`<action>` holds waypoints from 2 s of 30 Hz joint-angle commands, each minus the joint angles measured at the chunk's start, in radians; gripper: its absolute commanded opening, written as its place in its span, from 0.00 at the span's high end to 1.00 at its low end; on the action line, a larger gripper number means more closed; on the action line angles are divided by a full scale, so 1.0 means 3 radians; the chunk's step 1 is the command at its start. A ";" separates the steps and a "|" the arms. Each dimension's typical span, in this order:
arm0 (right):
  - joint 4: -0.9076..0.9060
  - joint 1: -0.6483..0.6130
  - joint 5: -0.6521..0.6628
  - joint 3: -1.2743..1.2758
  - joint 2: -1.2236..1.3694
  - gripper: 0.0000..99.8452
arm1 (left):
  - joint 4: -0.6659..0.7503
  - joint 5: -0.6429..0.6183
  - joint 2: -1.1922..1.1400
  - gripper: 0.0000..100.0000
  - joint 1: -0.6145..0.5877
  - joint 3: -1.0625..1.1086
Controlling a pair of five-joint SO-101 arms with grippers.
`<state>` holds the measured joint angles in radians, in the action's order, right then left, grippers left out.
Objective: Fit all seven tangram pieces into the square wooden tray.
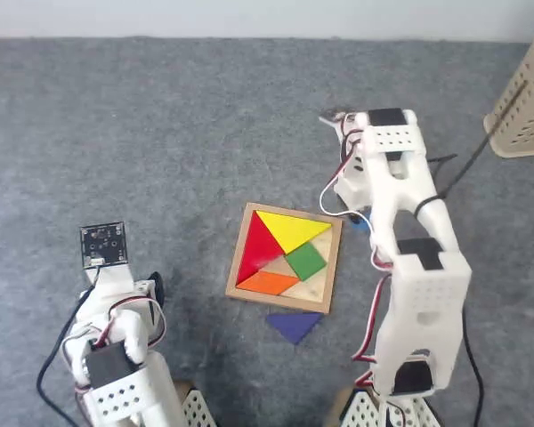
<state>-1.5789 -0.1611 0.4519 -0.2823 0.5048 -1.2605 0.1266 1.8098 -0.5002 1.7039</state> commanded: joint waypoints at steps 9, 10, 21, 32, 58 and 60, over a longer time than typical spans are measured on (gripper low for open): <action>0.1036 0.0263 0.1146 0.1504 -0.1123 0.85 | -0.0010 -0.0031 0.0041 0.77 0.0000 -0.0064; 0.1112 0.0253 0.1227 0.1621 -0.1153 0.85 | -0.0010 -0.0031 0.0041 0.77 0.0000 -0.0064; 0.1445 0.0233 0.1274 0.1995 -0.1476 0.85 | -0.0010 -0.0031 0.0041 0.77 0.0000 -0.0064; 0.1777 0.0115 0.1141 0.2056 -0.1435 0.72 | -0.0010 -0.0031 0.0041 0.77 0.0000 -0.0064; 0.1972 0.0033 0.1596 0.2276 -0.0913 0.80 | -0.0010 -0.0031 0.0041 0.77 0.0000 -0.0064; 0.1936 0.0013 0.1637 0.2291 -0.0913 0.80 | -0.0010 -0.0031 0.0041 0.77 0.0000 -0.0064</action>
<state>-0.9759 -0.1396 0.9168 0.3989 0.2394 -1.2605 0.1266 1.8098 -0.5002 1.7039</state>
